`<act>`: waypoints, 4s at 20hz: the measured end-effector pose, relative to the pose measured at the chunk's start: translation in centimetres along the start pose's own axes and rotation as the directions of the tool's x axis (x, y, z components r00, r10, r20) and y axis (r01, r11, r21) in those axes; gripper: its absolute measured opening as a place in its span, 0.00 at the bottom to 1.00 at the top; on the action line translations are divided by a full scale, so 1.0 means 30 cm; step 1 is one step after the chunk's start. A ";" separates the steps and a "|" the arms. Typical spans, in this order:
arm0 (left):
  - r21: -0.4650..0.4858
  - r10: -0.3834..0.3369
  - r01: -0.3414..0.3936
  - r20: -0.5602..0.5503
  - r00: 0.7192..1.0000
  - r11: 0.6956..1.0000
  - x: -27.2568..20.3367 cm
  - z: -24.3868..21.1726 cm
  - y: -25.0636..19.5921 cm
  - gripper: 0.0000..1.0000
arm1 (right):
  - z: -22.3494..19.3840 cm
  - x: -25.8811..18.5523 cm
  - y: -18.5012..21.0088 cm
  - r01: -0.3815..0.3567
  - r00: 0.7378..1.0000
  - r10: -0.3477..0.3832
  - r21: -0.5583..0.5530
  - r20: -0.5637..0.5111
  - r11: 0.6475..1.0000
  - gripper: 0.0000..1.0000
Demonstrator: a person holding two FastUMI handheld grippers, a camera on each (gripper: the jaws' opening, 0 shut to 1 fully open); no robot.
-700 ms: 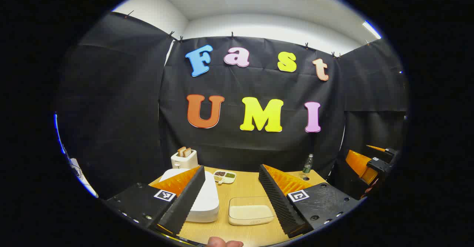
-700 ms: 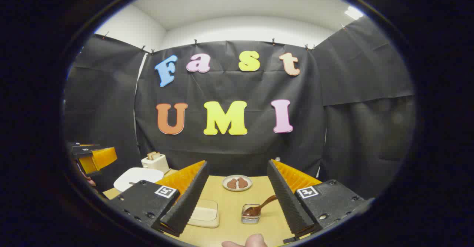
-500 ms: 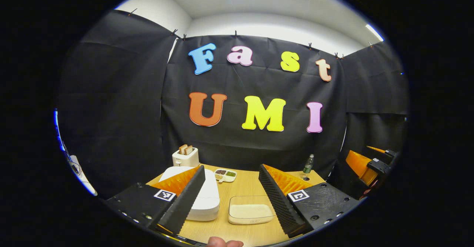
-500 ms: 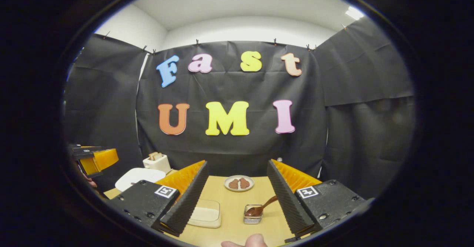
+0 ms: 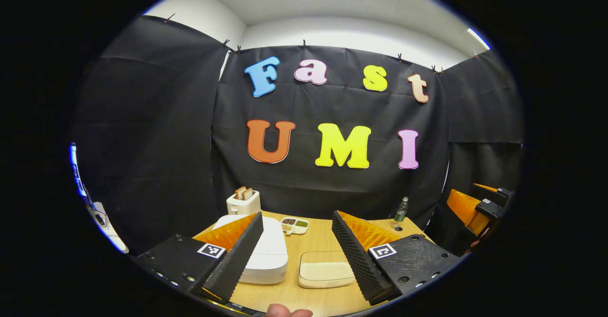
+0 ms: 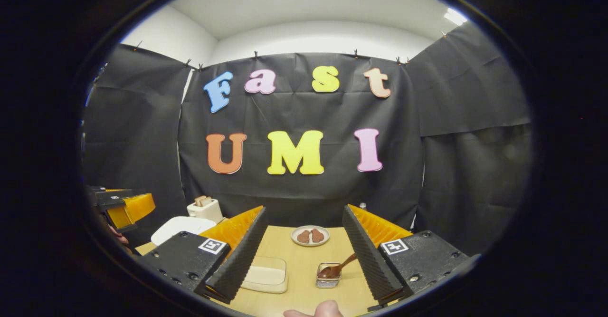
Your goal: Close the left gripper, press the button to open the rice cooker; take a wooden spoon from the chopstick holder with the right hand, scoop a spoonful of rice and pour it into the rice cooker, then put the wooden spoon back into the chopstick holder.
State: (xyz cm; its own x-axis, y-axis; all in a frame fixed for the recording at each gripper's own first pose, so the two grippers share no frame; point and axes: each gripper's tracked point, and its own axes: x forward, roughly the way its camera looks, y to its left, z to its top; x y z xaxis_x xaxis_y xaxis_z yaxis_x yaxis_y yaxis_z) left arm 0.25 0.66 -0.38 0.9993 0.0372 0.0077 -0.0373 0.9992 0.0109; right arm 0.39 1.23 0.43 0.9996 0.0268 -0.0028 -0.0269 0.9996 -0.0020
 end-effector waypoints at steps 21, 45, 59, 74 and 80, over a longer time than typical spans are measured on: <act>0.027 0.118 -0.115 -0.203 0.972 0.993 0.260 -0.188 0.197 0.95 | -0.098 0.135 0.013 -0.081 0.995 0.084 0.059 -0.047 0.995 1.00; -0.099 0.069 -0.168 -0.631 0.772 0.981 0.508 -0.694 0.440 0.01 | -0.266 0.216 -0.123 0.036 0.977 -0.024 0.054 -0.212 0.998 1.00; -0.276 0.038 -0.187 -0.469 0.883 0.943 0.549 -0.493 0.434 0.02 | -0.212 0.223 -0.204 0.114 0.978 -0.101 0.061 -0.183 0.992 1.00; -0.064 0.081 -0.083 -0.046 0.996 0.994 0.479 -0.002 0.273 0.83 | -0.223 0.134 -0.406 0.133 0.979 -0.122 0.058 -0.163 0.989 1.00; -0.065 0.074 -0.077 -0.044 0.996 0.995 0.306 0.001 0.125 0.94 | -0.298 0.134 -0.419 0.071 0.978 -0.052 0.086 -0.200 0.994 1.00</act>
State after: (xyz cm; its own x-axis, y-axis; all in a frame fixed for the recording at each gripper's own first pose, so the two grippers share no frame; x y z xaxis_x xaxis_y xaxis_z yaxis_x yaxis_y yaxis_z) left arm 9.27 4.76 -0.23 0.9931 0.1119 -0.0354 -0.1137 0.9920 -0.0544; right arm 4.72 -11.26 -8.51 0.9789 -0.0264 -0.2026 0.0442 0.9955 0.0836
